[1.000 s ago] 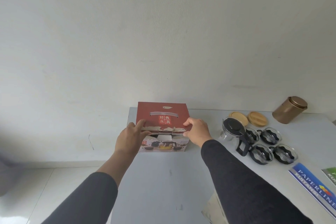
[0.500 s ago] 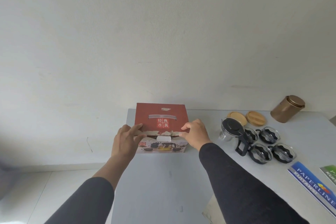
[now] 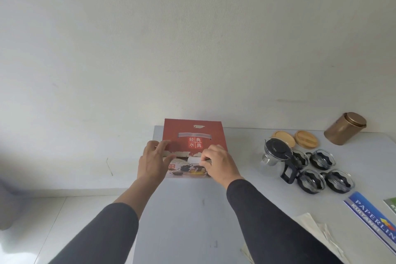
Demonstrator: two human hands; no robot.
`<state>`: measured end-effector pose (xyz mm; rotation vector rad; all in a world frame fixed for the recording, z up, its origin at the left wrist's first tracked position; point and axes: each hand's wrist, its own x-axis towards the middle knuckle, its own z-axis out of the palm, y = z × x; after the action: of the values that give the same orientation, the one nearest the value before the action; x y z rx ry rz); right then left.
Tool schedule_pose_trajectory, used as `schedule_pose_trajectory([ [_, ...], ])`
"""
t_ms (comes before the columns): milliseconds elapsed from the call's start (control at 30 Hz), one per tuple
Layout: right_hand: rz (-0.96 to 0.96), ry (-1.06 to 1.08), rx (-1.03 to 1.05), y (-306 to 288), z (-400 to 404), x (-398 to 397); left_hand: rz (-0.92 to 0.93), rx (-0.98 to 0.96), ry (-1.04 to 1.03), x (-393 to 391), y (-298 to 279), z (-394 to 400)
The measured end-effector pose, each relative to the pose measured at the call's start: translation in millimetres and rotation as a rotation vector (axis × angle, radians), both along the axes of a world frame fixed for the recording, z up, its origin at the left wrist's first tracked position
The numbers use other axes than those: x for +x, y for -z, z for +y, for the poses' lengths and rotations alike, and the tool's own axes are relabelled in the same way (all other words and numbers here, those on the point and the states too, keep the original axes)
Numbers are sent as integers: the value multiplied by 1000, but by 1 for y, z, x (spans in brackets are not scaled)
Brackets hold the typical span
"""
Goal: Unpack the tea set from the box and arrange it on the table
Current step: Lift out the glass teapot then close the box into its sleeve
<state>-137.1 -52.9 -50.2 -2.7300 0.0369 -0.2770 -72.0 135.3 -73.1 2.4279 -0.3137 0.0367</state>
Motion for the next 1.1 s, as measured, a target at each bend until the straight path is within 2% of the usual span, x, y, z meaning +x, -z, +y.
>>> schedule_pose_trajectory([
  [333, -78, -76, -71, 8, -4, 4, 18, 28, -36, -2, 0, -6],
  [533, -131, -115, -243, 12, -5, 7, 8, 13, -49, 1, 2, -8],
  [667, -151, -71, -259, 12, -6, 14, 3, 23, -53, 6, 2, -12],
  [733, -144, -47, -188, 9, -5, 19, 9, 27, -60, 9, 2, -14],
  [800, -128, 5, -57, 7, -9, 24, 17, 44, -66, 12, 2, -17],
  [867, -23, 58, 38, 0, -14, 31, 9, 76, -72, 16, 2, -20],
  [1000, 58, 181, -130, -4, -23, 48, 13, 79, -126, 26, 1, -29],
  [1100, 217, 173, -123, 3, -29, 59, 19, 79, -170, 37, 1, -39],
])
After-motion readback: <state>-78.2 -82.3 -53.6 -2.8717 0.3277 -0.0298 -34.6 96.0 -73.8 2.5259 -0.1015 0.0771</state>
